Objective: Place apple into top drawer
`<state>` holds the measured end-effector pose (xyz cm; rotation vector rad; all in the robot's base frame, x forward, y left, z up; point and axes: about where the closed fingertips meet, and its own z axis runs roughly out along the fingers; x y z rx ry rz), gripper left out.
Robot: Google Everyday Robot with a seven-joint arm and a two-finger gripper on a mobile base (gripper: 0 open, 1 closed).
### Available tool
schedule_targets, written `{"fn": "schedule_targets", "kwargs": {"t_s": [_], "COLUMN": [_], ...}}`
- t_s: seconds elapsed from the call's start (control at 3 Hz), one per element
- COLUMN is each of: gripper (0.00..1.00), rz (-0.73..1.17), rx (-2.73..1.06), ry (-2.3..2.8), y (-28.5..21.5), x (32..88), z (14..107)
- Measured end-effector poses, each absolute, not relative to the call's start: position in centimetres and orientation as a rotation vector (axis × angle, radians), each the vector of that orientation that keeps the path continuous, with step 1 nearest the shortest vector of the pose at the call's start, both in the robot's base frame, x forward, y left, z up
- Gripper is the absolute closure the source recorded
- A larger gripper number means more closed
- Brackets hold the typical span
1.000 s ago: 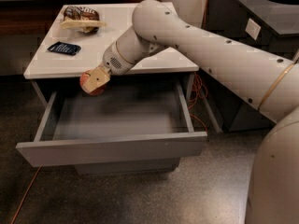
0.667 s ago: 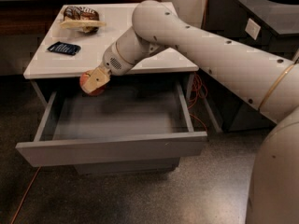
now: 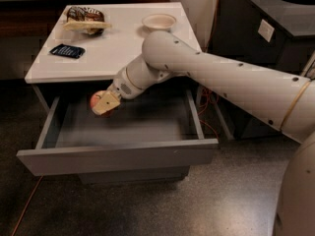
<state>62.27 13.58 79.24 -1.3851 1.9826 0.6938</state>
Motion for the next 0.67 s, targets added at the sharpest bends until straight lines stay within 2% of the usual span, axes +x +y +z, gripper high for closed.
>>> {"fn": "schedule_targets", "kwargs": {"t_s": [0.67], "gripper": [1.0], "rz": [0.605], "rx": [-1.332], "ry": [1.987], "y": [13.2], "x": [63.5], "z": [73.8]}}
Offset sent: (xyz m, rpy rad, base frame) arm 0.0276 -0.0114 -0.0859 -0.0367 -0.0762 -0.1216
